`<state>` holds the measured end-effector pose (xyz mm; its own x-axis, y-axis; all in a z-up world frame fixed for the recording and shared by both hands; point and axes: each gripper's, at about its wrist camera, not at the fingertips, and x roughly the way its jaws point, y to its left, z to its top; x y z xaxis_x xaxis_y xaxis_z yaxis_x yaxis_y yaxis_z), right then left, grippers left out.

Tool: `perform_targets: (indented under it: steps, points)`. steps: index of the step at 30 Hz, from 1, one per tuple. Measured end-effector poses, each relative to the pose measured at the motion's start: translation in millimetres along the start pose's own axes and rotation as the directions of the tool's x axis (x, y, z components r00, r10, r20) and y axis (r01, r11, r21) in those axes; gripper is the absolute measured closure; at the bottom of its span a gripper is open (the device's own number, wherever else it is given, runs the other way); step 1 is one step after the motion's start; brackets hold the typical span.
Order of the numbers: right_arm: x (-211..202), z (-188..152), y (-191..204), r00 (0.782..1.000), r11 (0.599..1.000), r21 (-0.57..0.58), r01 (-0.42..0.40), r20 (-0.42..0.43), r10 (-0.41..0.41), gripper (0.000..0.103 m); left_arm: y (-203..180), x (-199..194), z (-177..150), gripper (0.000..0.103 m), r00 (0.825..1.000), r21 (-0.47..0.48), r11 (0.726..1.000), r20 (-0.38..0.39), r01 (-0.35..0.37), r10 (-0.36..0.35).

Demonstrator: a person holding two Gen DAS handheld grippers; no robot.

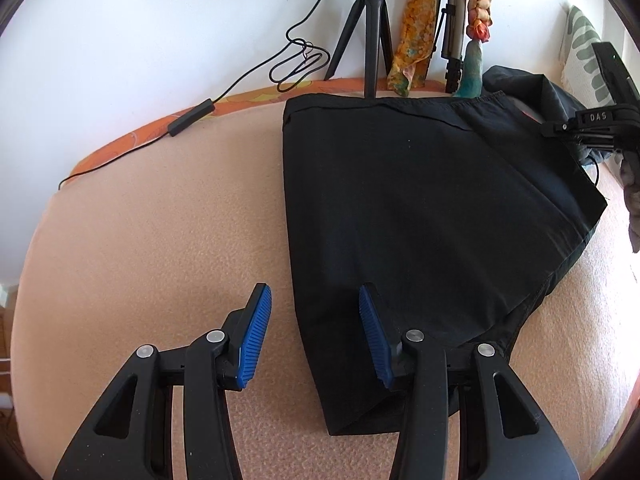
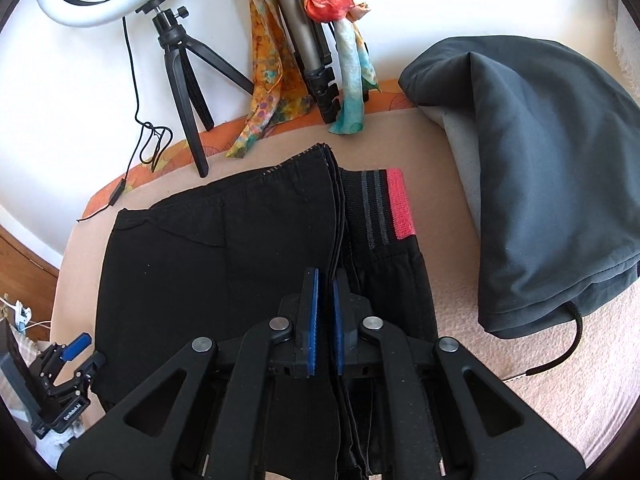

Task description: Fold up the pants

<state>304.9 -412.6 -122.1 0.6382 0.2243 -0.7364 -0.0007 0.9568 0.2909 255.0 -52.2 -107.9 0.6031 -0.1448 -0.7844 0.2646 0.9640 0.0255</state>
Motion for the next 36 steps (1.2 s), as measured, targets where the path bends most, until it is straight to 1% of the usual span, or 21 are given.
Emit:
perform_targets:
  steps: [1, 2, 3, 5, 7, 8, 10, 13, 15, 18, 20, 23, 25, 27, 30, 32, 35, 36]
  points:
    - [-6.4, 1.3, 0.3, 1.0, 1.0, 0.0, -0.004, 0.02, 0.004, 0.093, -0.6, -0.3, -0.7, 0.059, 1.0, 0.003, 1.0, 0.002, -0.002, 0.002]
    - [-13.7, 2.9, 0.6, 0.999, 1.0, 0.002, -0.012, 0.04, 0.012, 0.088, -0.6, -0.8, -0.8, 0.059, 1.0, 0.002, 1.0, 0.003, 0.0, 0.0]
    - [-21.3, 4.3, 1.1, 0.998, 1.0, 0.007, -0.024, 0.06, 0.024, 0.081, 0.4, -1.1, -0.9, 0.059, 1.0, -0.005, 1.0, 0.003, 0.006, -0.006]
    - [-34.9, 6.7, 4.7, 0.994, 0.999, 0.01, -0.036, 0.102, 0.035, 0.071, 6.5, -1.6, -1.2, 0.059, 0.999, -0.053, 0.998, 0.0, 0.034, -0.034]
    - [-43.9, 7.6, 14.4, 0.99, 0.998, -0.008, -0.069, 0.124, 0.069, 0.07, 15.5, 0.2, -3.4, 0.059, 0.997, -0.125, 0.989, 0.001, 0.074, -0.075]
    - [-46.1, 7.4, 21.5, 0.988, 0.996, -0.024, -0.087, 0.123, 0.09, 0.07, 18.1, -0.1, -4.0, 0.059, 0.996, -0.143, 0.986, 0.007, 0.086, -0.085]
    - [-47.0, 5.1, 39.9, 0.985, 0.991, -0.064, -0.113, 0.121, 0.121, 0.07, 18.9, -0.8, -3.8, 0.059, 0.996, -0.143, 0.986, 0.005, 0.09, -0.091]
    - [-39.3, -1.3, 72.8, 0.981, 0.979, -0.126, -0.162, 0.089, 0.174, 0.07, 20.9, -2.3, -4.2, 0.059, 0.994, -0.156, 0.982, 0.004, 0.108, -0.108]
    - [-31.7, -4.1, 96.1, 0.973, 0.963, -0.168, -0.21, 0.066, 0.223, 0.07, 23.6, -3.4, -5.2, 0.059, 0.992, -0.174, 0.977, 0.005, 0.125, -0.126]
    - [-12.2, -4.8, 130.2, 0.96, 0.943, -0.192, -0.271, 0.016, 0.279, 0.07, 27.4, -5.2, -7.2, 0.059, 0.987, -0.207, 0.966, 0.009, 0.156, -0.158]
    - [5.2, -3.2, 153.9, 0.954, 0.933, -0.205, -0.296, -0.019, 0.298, 0.07, 30.2, -6.2, -8.3, 0.059, 0.982, -0.235, 0.954, 0.014, 0.187, -0.189]
    - [33.9, -2.9, 189.0, 0.952, 0.924, -0.23, -0.306, -0.081, 0.295, 0.071, 32.1, -6.5, -9.2, 0.059, 0.977, -0.258, 0.943, 0.019, 0.212, -0.214]
    - [53.8, -2.5, 211.4, 0.954, 0.921, -0.251, -0.297, -0.121, 0.274, 0.075, 32.4, -6.7, -9.5, 0.059, 0.975, -0.259, 0.94, 0.02, 0.22, -0.223]
    - [71.9, -3.3, 230.1, 0.96, 0.92, -0.283, -0.271, -0.15, 0.236, 0.081, 33.9, -7.0, -10.6, 0.059, 0.971, -0.269, 0.934, 0.026, 0.235, -0.237]
    - [91.0, -4.8, 252.4, 0.97, 0.909, -0.35, -0.225, -0.165, 0.176, 0.082, 35.9, -7.9, -12.2, 0.06, 0.967, -0.274, 0.928, 0.032, 0.25, -0.251]
    - [102.0, -3.1, 261.7, 0.972, 0.905, -0.37, -0.21, -0.176, 0.154, 0.082, 36.7, -8.7, -13.6, 0.061, 0.964, -0.284, 0.922, 0.035, 0.263, -0.264]
    - [118.9, 0.6, 271.0, 0.976, 0.907, -0.382, -0.178, -0.187, 0.112, 0.082, 37.9, -9.8, -15.8, 0.061, 0.952, -0.306, 0.903, 0.039, 0.3, -0.303]
    - [124.9, 2.1, 273.0, 0.976, 0.909, -0.379, -0.172, -0.193, 0.104, 0.082, 38.7, -10.0, -17.2, 0.061, 0.944, -0.321, 0.89, 0.048, 0.323, -0.325]
